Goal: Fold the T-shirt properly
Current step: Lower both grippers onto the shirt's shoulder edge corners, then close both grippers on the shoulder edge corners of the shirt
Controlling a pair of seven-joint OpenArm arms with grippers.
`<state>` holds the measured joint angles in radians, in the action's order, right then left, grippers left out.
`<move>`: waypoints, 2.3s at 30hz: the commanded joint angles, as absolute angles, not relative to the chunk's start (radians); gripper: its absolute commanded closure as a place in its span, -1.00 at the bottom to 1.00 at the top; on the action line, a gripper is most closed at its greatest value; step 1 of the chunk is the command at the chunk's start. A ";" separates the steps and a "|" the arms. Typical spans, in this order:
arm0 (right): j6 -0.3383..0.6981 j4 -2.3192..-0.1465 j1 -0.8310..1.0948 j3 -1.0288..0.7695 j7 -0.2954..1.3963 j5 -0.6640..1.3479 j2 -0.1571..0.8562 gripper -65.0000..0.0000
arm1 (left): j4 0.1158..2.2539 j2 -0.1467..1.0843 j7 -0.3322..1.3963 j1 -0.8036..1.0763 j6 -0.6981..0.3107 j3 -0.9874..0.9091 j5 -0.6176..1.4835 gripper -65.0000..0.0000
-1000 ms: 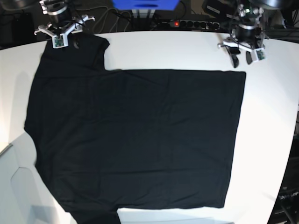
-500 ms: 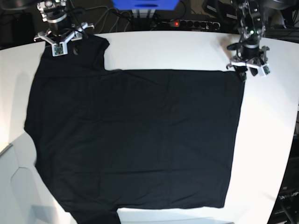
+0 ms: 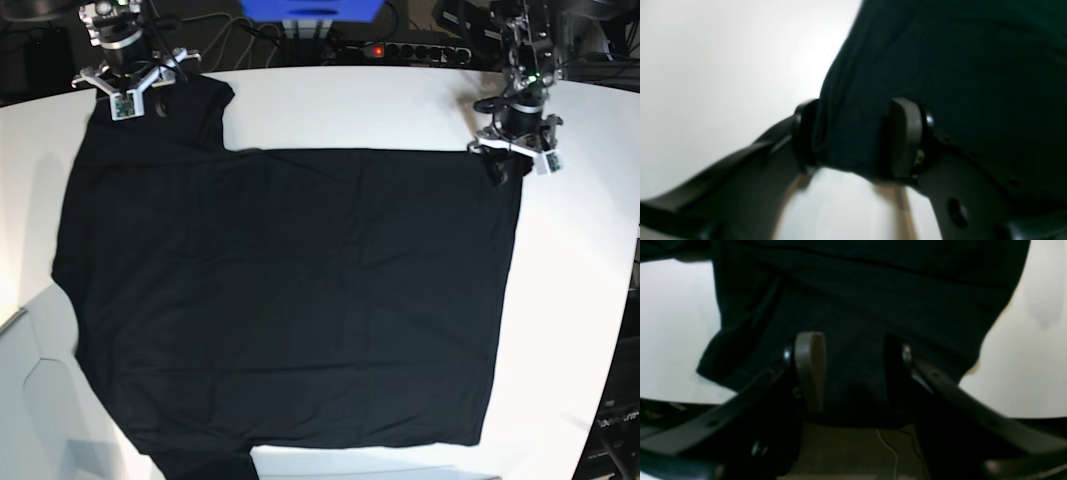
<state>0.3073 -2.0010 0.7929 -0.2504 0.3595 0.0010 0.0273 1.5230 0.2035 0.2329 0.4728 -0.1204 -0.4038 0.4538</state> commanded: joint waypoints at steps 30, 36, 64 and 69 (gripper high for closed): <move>0.318 -2.012 0.750 -0.352 0.340 0.005 0.036 0.10 | 1.541 0.209 0.232 0.529 -0.122 -0.455 0.456 0.04; 0.320 -2.012 0.750 -0.351 0.340 0.005 0.033 0.10 | 1.544 0.209 0.232 0.529 -0.127 -0.452 0.456 -0.06; 0.320 -1.902 0.642 -0.492 0.341 0.005 0.036 -0.03 | 1.544 0.209 0.232 0.529 -0.133 -0.450 0.456 1.00; 0.321 -1.816 0.598 -0.527 0.341 0.007 0.039 -0.07 | 1.544 0.211 0.232 0.530 -0.133 -0.453 0.456 1.00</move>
